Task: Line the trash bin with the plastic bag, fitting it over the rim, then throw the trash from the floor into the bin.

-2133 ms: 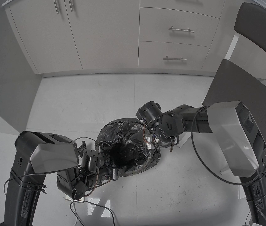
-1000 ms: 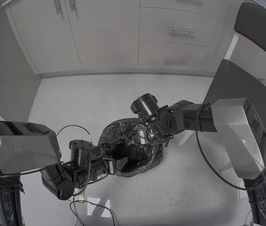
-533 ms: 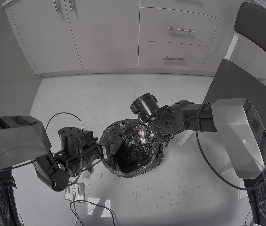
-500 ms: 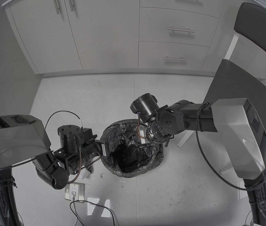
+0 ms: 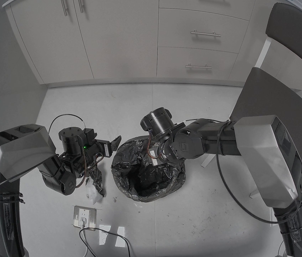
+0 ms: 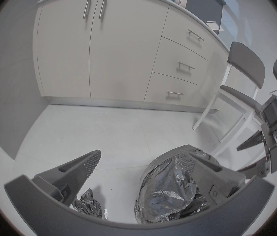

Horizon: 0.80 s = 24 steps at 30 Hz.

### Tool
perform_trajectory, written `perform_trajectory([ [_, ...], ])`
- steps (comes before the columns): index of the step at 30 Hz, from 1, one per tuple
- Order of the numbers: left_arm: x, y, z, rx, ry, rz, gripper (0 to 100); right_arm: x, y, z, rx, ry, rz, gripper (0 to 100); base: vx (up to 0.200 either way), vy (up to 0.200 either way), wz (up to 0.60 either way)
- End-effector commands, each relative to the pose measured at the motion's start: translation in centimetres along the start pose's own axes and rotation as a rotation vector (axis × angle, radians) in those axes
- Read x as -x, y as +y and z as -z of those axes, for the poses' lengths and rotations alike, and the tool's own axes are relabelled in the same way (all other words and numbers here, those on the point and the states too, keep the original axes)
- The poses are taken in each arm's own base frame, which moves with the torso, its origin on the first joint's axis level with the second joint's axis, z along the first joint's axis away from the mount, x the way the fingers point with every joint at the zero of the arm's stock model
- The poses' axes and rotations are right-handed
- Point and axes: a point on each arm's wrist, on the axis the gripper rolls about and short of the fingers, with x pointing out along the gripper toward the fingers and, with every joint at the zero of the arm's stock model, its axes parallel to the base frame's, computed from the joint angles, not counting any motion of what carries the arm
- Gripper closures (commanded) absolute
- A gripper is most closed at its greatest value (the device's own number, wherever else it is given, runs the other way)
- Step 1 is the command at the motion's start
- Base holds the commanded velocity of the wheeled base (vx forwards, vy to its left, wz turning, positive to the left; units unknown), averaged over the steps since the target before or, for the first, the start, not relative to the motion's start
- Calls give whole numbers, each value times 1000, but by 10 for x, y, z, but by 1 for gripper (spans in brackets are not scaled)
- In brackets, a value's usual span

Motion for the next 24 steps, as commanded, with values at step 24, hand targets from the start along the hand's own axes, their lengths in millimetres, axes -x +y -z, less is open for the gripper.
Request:
perform_trajectory([
  [24,14,5,12,7,7,-14,0,-46,17,-6,286,-292,63,0,0,0,0],
])
